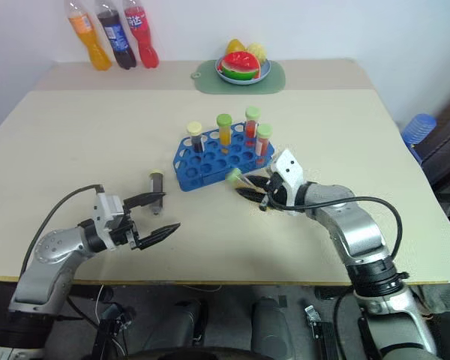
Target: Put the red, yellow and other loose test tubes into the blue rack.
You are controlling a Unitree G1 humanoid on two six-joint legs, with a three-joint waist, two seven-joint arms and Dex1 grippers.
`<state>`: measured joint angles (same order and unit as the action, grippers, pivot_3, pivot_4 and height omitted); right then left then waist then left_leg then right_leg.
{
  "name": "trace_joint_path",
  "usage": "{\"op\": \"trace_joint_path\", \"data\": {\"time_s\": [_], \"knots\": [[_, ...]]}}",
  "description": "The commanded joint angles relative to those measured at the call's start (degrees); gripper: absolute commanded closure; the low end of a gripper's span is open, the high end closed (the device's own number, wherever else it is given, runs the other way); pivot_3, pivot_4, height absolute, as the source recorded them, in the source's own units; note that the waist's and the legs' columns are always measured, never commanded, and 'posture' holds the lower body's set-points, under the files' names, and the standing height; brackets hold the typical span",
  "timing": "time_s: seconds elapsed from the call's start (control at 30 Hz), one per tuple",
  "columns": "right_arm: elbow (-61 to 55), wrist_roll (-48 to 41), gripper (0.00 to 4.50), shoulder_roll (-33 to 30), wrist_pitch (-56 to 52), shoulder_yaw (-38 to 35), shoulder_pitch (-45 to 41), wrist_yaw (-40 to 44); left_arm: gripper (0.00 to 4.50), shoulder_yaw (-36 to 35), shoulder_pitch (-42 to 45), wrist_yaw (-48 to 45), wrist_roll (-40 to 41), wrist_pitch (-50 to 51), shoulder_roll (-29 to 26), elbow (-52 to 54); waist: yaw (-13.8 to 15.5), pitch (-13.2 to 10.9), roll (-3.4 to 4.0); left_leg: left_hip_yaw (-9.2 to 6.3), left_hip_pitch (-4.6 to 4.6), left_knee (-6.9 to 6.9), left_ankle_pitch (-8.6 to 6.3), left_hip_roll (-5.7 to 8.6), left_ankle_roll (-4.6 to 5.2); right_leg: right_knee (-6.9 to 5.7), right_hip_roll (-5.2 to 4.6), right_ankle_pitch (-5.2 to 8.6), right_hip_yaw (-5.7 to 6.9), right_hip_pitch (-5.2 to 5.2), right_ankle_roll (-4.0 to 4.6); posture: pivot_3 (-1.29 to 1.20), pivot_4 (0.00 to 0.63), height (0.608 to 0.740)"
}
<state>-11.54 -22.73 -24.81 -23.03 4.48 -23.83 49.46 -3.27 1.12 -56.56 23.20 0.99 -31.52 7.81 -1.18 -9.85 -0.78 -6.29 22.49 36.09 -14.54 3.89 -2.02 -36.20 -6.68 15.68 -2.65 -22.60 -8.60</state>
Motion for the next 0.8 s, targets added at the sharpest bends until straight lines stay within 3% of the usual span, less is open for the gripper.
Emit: {"op": "trace_joint_path", "data": {"time_s": [0.03,0.13,0.3,0.57,0.8], "knots": [[4.0,1.0,3.63,6.3,10.0,-0.5,-4.0,-2.5,0.00,-1.7,1.1,0.7,1.1,-0.4,-0.1,0.6,0.0,0.0,0.01,0.00,0.00,0.01,0.00,0.00,0.00,-0.01,0.00,0.00,0.00,-0.01,0.00,0.00,0.150,0.740],[12.2,2.2,3.63,14.2,17.3,-1.3,-8.0,-6.7,0.00,-2.3,1.5,1.8,1.7,0.4,0.2,1.2,0.0,0.0,0.02,-0.03,-0.01,0.00,0.01,0.02,-0.02,-0.01,0.00,0.00,0.00,-0.03,0.01,0.00,0.150,0.740],[31.0,6.8,3.63,22.0,33.5,-3.2,-14.0,-12.4,0.00,-2.7,0.9,3.4,2.1,1.6,-0.1,2.9,-0.1,0.0,0.04,-0.03,0.00,-0.09,0.02,0.04,-0.05,-0.03,-0.01,-0.01,-0.01,-0.15,0.02,0.00,0.150,0.740],[52.5,10.4,3.63,23.9,49.6,-5.8,-18.8,-15.4,0.00,-4.3,-1.6,5.7,2.6,3.0,-0.1,6.3,-0.4,-0.1,0.09,-0.02,0.00,-0.14,0.04,0.05,-0.08,-0.07,-0.01,-0.01,-0.03,-0.37,0.02,0.00,0.150,0.740],[58.5,10.4,3.63,24.3,54.3,-6.4,-18.8,-14.2,0.00,-5.1,-3.1,6.1,3.0,3.1,-0.5,7.1,-1.5,-0.1,0.10,-0.03,-0.01,-0.14,0.05,0.03,-0.11,-0.15,0.03,0.00,-0.04,-0.19,0.03,0.00,0.150,0.740]]}}
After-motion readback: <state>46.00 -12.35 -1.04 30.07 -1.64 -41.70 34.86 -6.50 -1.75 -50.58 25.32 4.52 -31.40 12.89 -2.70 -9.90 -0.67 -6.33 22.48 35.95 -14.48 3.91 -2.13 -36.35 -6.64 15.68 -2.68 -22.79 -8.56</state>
